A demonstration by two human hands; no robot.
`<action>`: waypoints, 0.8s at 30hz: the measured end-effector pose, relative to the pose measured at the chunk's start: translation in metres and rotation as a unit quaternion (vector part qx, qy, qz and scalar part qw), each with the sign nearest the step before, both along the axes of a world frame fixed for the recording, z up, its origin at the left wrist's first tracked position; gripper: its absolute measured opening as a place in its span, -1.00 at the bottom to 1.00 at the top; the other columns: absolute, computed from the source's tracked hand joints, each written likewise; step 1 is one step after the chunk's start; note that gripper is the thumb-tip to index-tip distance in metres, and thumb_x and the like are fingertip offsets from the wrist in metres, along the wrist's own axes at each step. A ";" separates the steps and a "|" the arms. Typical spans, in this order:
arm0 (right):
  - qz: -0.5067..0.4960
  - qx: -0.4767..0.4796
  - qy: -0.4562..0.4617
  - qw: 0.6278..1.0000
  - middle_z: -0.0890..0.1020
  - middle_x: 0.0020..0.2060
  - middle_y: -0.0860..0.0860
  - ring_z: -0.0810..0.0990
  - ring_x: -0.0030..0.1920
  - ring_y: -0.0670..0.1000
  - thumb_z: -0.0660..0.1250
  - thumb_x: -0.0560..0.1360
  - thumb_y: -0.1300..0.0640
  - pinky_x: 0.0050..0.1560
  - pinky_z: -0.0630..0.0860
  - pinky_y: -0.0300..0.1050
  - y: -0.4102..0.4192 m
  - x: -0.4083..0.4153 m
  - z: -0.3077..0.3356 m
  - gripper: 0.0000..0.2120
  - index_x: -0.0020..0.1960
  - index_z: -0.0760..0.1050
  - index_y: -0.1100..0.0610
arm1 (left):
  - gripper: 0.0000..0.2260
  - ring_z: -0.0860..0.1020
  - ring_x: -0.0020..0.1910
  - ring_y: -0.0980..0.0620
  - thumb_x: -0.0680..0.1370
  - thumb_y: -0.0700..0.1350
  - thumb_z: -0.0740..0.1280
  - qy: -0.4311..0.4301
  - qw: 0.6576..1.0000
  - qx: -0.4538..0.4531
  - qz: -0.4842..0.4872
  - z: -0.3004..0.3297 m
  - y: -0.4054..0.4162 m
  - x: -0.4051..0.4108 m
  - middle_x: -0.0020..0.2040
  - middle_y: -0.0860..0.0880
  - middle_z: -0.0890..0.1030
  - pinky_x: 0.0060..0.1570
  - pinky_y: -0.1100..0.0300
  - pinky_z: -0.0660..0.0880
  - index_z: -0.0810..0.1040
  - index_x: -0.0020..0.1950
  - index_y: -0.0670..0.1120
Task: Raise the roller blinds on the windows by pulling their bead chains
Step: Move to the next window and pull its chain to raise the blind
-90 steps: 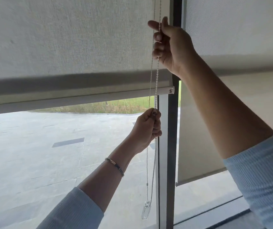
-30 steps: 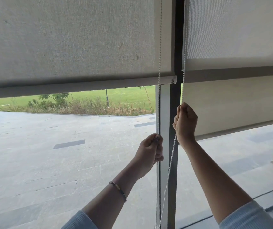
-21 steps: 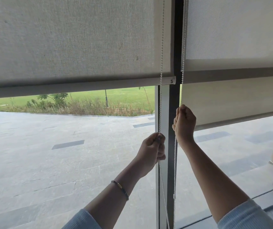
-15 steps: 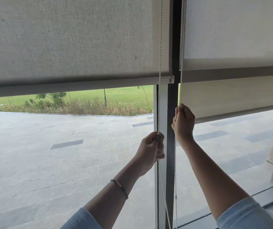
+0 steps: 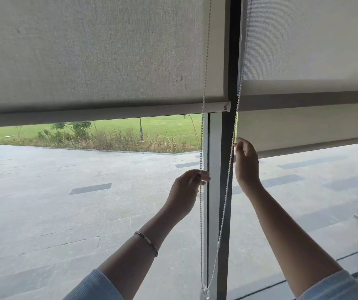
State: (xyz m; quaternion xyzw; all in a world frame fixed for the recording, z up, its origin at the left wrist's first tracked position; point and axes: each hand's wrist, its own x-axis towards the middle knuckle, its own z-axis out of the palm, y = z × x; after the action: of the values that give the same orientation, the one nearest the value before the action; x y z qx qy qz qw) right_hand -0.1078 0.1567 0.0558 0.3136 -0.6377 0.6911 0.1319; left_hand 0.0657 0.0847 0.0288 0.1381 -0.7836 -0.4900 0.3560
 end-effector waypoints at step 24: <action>0.134 -0.025 0.402 0.905 0.26 0.55 0.17 0.15 0.59 0.14 0.12 0.65 0.07 0.54 0.18 0.13 -0.173 0.337 0.017 -0.48 0.55 0.18 0.26 | -0.36 -0.08 0.62 -0.18 0.65 0.06 0.14 -0.165 0.710 -0.417 0.543 0.047 -0.118 0.401 0.64 -0.14 -0.06 0.58 -0.10 -0.04 -0.04 0.60 -0.19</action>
State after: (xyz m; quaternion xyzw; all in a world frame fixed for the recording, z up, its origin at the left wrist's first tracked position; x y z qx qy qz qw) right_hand 0.2289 -0.0164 0.0726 0.6441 -0.4646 0.5335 0.2909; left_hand 0.4663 -0.0338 0.0761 0.4559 -0.7446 0.1946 0.4470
